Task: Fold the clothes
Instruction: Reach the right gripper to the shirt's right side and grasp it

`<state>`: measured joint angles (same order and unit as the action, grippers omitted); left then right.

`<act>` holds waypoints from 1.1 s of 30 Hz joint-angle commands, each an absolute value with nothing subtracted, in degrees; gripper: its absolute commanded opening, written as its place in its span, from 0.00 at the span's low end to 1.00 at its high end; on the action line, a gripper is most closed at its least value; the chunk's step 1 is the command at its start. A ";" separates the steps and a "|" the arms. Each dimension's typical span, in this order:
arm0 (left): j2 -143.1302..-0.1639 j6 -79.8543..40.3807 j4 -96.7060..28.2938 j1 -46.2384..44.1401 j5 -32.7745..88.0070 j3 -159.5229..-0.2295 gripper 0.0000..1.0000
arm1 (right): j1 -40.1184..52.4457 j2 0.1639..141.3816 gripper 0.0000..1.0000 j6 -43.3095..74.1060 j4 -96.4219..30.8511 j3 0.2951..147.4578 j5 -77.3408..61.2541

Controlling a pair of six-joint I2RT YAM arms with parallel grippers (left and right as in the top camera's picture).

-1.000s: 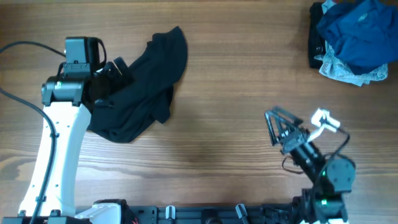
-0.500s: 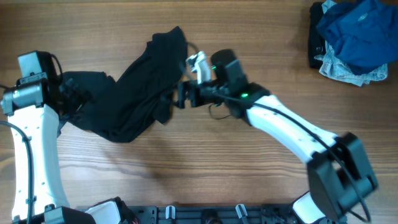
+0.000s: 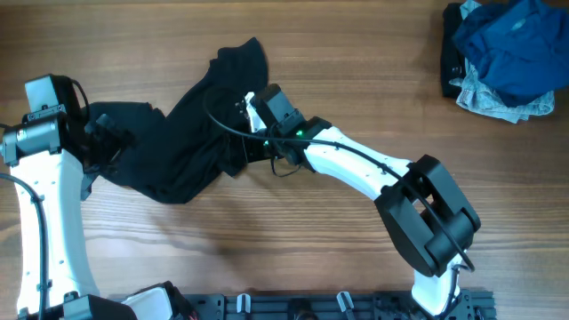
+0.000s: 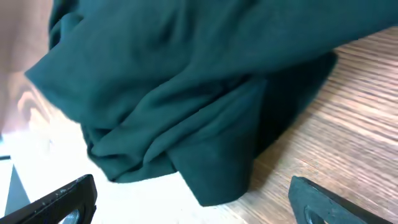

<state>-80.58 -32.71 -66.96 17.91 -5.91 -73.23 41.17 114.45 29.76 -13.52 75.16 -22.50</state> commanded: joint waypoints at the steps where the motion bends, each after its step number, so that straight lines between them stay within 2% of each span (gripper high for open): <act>1: -80.36 -33.50 -67.13 18.15 -4.45 -73.19 1.00 | 41.41 117.95 0.99 31.70 -12.51 76.40 -21.37; 20: -80.36 -33.47 -67.31 18.13 -3.88 -73.19 1.00 | 44.97 119.70 1.00 42.63 -8.75 76.40 -24.16; 24: -80.36 -33.47 -67.40 18.13 -3.88 -73.14 1.00 | 44.97 119.70 0.99 47.94 -12.82 76.40 -20.93; 25: -80.36 -33.47 -67.40 18.13 -3.88 -73.14 1.00 | 44.99 119.70 0.96 49.60 -14.46 76.40 -18.72; 28: -80.36 -33.50 -67.57 18.11 -3.86 -73.14 1.00 | 44.99 119.70 0.76 51.07 -15.70 76.40 -18.15; 33: -80.36 -33.50 -67.72 18.11 -3.86 -73.14 1.00 | 45.15 121.47 0.77 51.18 -10.55 76.38 -20.21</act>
<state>-80.58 -32.71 -67.59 17.91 -4.40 -73.23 45.19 118.56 50.30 -13.37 75.31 -19.40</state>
